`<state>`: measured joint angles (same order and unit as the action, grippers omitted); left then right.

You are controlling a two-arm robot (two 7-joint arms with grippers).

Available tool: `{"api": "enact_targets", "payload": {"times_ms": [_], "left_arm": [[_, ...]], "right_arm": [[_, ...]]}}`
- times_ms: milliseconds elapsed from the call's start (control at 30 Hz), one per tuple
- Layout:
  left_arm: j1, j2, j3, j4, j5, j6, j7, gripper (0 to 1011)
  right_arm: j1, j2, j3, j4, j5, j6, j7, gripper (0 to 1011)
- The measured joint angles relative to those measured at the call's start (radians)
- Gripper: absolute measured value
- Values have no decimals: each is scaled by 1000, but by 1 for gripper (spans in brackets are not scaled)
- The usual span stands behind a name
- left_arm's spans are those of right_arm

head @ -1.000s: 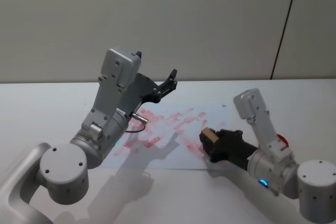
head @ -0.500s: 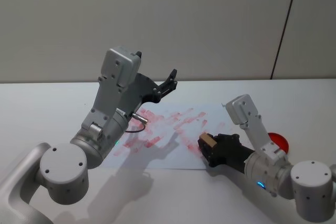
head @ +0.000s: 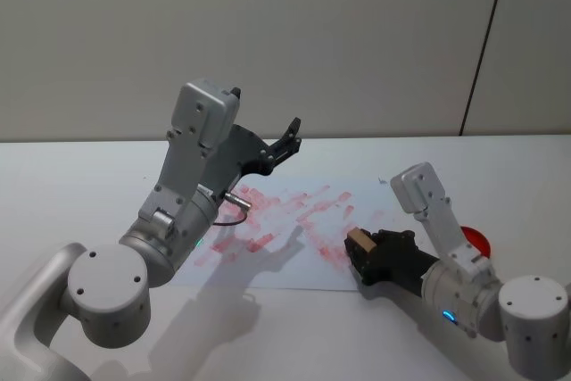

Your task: Use the one hand to pick up the stamp and affix it onto the A4 paper.

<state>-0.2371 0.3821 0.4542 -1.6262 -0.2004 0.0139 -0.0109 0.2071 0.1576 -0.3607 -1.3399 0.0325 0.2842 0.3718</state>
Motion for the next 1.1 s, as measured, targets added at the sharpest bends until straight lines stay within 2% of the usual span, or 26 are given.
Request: {"api": "enact_targets", "payload": {"times_ms": [333,600,867,933,967,1100], "left_arm": [[0,0,0,0,0,0,0,1001],[0,0,0,0,0,0,0,1001],[0,0,0,0,0,0,0,1001],[0,0,0,0,0,0,0,1001],[0,0,0,0,0,0,0,1001],[0,0,0,0,0,0,0,1001]], "right_arm": [[-19,7,-2,-20,12,21,-14,220],[-23,8,3,-27,40,9,-31,219],[-18,17,28,-77,98,-35,-53,219],[-21,30,46,-111,129,-48,-65,220],[-21,30,46,-111,129,-48,-65,220],[-42,66,82,-172,175,-55,-86,219]]}}
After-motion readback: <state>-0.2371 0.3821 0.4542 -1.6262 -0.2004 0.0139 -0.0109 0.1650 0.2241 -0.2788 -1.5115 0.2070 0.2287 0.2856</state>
